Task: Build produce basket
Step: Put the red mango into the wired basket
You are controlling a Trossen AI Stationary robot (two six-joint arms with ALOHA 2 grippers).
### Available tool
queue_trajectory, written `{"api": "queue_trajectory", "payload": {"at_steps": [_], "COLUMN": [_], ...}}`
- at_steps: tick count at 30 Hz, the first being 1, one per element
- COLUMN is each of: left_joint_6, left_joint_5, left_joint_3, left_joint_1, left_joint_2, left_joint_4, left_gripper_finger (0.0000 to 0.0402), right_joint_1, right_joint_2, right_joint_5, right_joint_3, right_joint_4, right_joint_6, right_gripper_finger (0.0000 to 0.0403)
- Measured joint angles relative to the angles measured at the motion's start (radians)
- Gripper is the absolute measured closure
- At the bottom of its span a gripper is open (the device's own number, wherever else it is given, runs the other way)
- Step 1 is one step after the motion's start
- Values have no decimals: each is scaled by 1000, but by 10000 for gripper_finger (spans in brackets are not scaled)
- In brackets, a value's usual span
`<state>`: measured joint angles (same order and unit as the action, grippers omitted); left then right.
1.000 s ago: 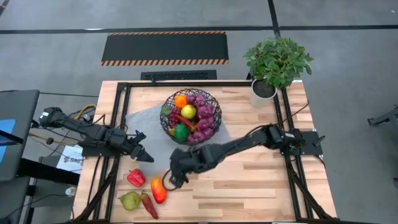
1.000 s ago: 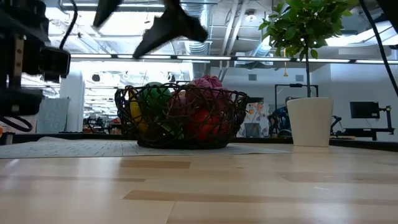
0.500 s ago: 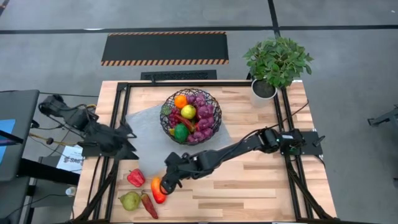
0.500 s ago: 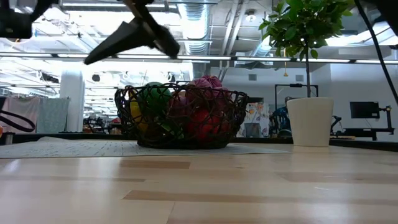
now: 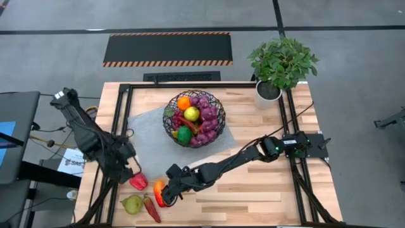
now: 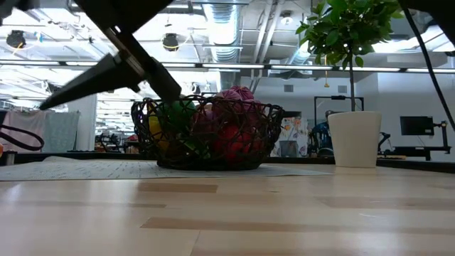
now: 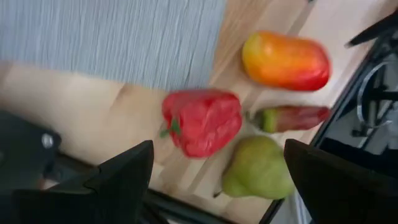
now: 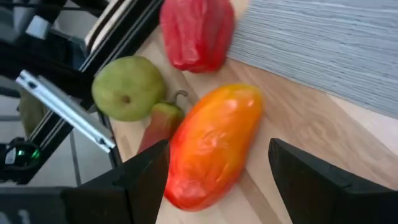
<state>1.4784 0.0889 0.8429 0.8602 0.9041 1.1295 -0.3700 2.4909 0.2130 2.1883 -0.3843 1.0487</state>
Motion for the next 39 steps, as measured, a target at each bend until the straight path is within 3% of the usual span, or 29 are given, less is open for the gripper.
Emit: {"api": "queue_trajectory", "payload": {"at_steps": [7, 17, 22, 30, 35, 39], "left_joint_6": [239, 340, 289, 210, 8, -212], "left_joint_5": [50, 108, 131, 171, 225, 203], "left_joint_3": [0, 0, -14, -105, -110, -110], "left_joint_1": [224, 346, 344, 276, 170, 81], "left_joint_2": [137, 357, 466, 572, 600, 637], "left_joint_4": [-6, -6, -51, -307, -485, -692], "left_gripper_finger": [56, 56, 56, 56, 56, 56], "right_joint_1": [-11, -9, -16, -33, -37, -36], "right_joint_2": [-7, -7, -7, -7, -7, -11], "right_joint_5": [17, 15, -1, -6, -13, -17], "right_joint_3": [0, 0, 0, 0, 0, 0], "right_joint_4": [11, 28, 30, 30, 19, 13], "right_joint_6": [2, 6, 7, 11, 28, 27], "right_gripper_finger": [112, 112, 112, 112, 112, 112]}}
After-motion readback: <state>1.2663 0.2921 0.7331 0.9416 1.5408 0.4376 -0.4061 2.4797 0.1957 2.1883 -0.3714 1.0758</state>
